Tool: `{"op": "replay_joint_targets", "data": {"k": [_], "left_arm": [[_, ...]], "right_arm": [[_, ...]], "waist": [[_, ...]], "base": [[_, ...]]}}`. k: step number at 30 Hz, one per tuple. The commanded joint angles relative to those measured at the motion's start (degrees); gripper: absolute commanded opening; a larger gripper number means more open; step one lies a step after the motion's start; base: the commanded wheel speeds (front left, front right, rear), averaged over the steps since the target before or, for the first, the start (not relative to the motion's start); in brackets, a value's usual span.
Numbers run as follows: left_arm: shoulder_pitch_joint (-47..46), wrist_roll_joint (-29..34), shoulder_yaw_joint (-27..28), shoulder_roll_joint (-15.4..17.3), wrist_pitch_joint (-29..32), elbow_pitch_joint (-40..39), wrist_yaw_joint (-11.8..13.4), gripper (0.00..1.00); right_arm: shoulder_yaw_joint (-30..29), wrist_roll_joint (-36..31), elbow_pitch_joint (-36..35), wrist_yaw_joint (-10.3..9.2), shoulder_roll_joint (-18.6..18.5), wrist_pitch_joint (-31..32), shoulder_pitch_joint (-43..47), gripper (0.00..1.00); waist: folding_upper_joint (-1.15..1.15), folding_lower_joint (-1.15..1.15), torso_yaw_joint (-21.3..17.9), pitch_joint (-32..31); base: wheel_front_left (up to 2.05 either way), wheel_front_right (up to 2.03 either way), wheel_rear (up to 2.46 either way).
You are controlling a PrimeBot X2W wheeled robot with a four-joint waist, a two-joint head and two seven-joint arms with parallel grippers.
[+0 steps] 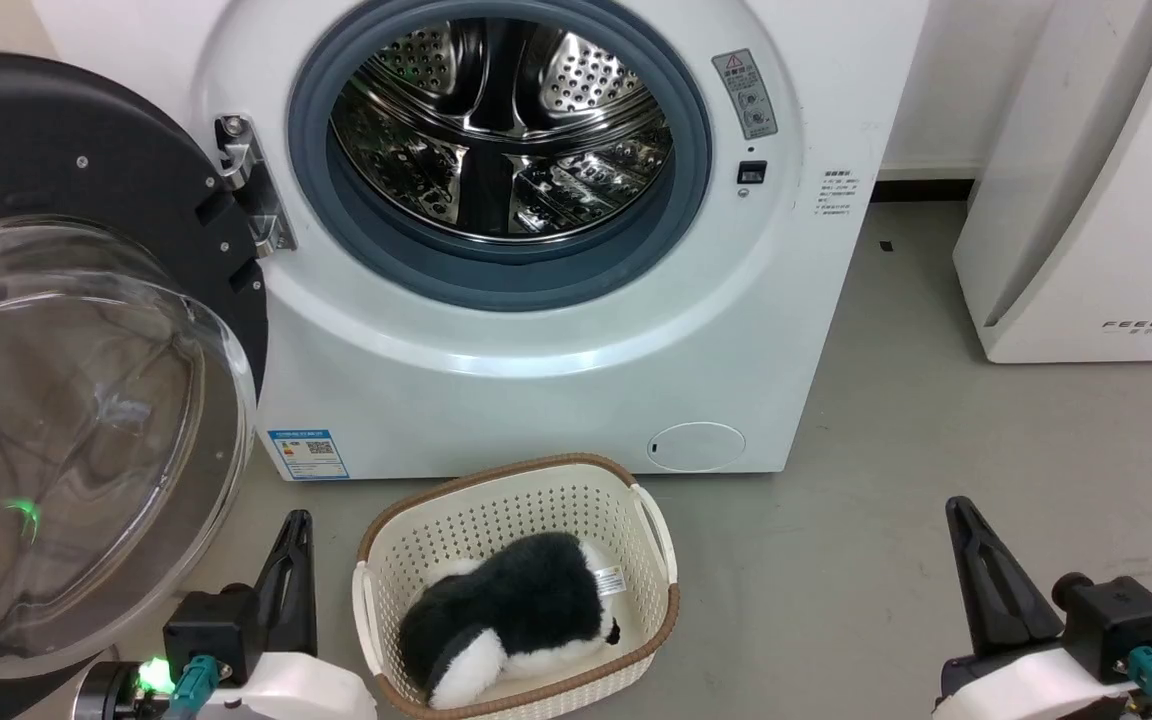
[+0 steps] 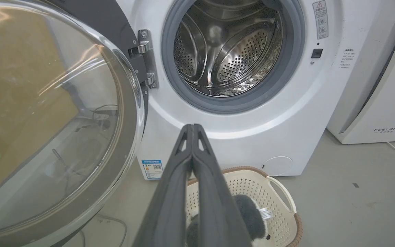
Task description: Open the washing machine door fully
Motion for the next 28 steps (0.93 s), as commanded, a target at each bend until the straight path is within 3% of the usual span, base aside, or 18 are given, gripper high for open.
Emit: {"op": "replay_joint_targets", "data": {"k": [1, 28], "left_arm": [[-0.92, 0.63, -0.21, 0.06, 0.36, -0.32, 0.34, 0.00], [-1.55, 1.10, -1.09, 0.08, 3.41, -1.09, 0.47, 0.00]], "right_arm": [[0.20, -0.10, 0.09, 0.22, 0.11, 0.39, -1.07, 0.00], [0.81, -1.16, 0.58, 0.31, 0.14, 3.45, -2.06, 0.00]], "waist": [[0.00, -0.01, 0.03, -0.01], [0.00, -0.01, 0.53, -0.20]], "base": [[0.00, 0.00, 0.00], [0.00, 0.00, 0.00]]}}
